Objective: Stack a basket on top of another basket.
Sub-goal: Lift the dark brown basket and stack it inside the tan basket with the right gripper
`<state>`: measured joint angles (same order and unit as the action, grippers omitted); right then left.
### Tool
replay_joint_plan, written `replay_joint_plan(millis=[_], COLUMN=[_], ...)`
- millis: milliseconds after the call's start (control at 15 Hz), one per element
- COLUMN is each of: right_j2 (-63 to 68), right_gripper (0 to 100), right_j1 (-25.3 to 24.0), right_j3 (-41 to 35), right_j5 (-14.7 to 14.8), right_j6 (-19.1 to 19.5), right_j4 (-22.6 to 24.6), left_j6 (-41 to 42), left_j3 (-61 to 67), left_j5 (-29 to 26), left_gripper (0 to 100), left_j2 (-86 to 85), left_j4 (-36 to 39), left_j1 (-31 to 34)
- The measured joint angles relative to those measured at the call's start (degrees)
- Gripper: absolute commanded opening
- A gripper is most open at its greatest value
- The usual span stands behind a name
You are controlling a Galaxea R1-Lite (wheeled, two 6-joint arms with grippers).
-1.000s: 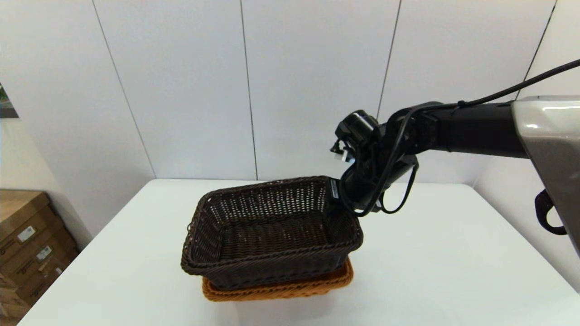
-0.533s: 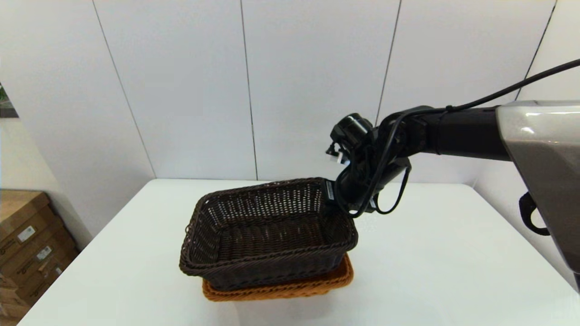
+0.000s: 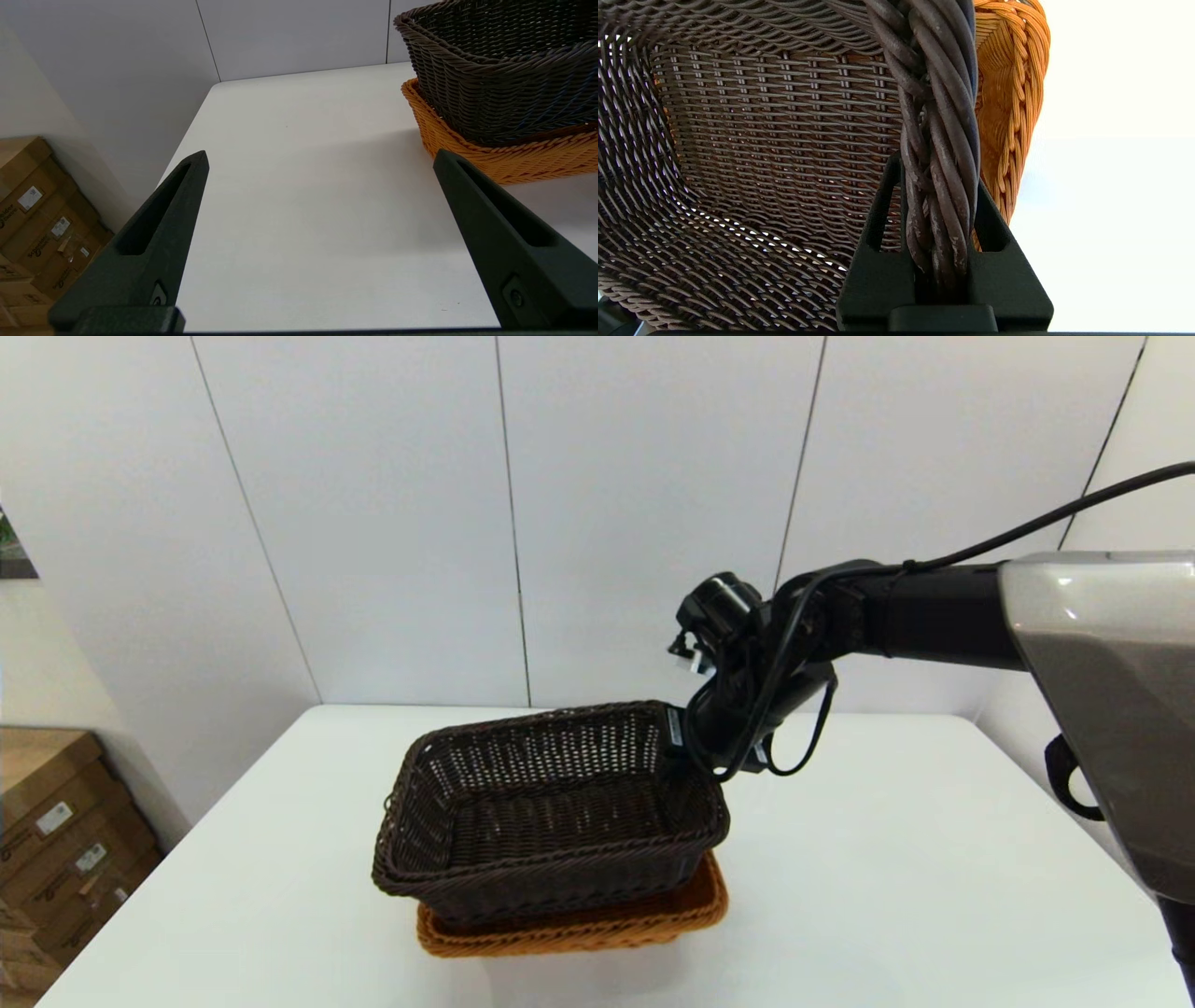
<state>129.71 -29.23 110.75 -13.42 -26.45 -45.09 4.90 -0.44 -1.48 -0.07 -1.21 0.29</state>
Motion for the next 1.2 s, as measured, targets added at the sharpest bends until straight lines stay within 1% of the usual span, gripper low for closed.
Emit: replay_joint_plan(millis=[200,333,667,1200], right_j2=[0.6,0.7,0.7,0.8], right_gripper=[0,0,0,0], right_j1=[0.5,1.4,3.0,3.0], right_j3=[0.1,0.1,0.1,0.0], right_j5=[-0.5,-2.5,-2.7,-3.7], right_j6=[0.2,0.5,0.6,0.6], right_j4=[0.0,0.0,-0.1,0.0], left_j6=[0.0,0.0,0.0,0.0], left_j3=[0.0,0.0,0.0,0.0], left_j5=[0.0,0.0,0.0,0.0], left_gripper=[100,100,100,100], left_j2=[0.0,0.0,0.0,0.0], left_j4=[0.0,0.0,0.0,0.0], left_j1=[0.0,0.0,0.0,0.0])
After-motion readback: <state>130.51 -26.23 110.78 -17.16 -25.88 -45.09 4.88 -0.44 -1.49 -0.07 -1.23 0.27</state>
